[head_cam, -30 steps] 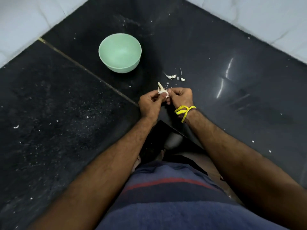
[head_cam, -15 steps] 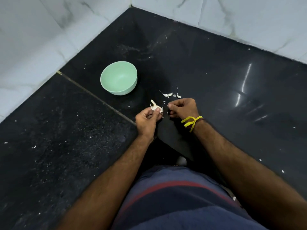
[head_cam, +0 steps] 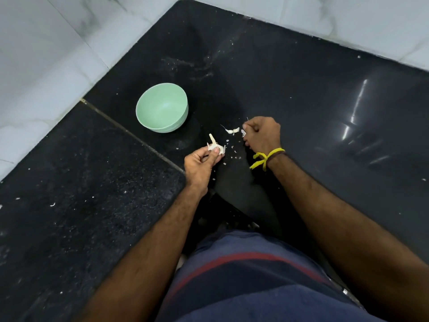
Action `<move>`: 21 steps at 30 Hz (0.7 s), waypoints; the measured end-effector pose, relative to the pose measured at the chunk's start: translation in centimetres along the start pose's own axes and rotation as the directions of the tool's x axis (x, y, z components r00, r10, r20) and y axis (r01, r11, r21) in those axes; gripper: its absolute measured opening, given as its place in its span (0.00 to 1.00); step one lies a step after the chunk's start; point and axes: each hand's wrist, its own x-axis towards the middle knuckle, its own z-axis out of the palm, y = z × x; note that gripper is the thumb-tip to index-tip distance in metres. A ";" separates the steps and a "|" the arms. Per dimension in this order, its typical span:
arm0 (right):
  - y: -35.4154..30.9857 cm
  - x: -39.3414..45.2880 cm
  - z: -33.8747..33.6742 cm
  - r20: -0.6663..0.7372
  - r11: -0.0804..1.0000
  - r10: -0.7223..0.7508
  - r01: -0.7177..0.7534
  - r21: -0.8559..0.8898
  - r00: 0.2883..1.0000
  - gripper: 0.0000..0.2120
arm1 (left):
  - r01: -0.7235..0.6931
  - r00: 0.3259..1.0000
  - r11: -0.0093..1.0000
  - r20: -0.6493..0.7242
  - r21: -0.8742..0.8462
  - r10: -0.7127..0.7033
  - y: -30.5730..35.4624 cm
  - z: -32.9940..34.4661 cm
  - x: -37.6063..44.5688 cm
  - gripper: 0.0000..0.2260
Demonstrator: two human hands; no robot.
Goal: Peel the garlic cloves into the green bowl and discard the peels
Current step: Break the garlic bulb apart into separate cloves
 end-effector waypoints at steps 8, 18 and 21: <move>0.4 -4.4 3.0 0.323 0.965 -0.025 -0.061 0.254 0.946 0.08 | 0.011 0.996 1.000 0.089 0.017 -0.012 0.0 -0.7 -0.1 0.12; -0.3 -4.9 2.4 0.375 0.880 0.021 -0.195 0.434 0.927 0.04 | -0.019 0.992 1.000 0.128 -0.021 0.021 0.5 -0.7 -0.1 0.06; -0.1 -4.8 2.5 0.396 0.838 0.054 -0.258 0.482 0.916 0.01 | -0.027 0.992 0.999 0.121 -0.029 0.031 0.6 -0.7 0.1 0.08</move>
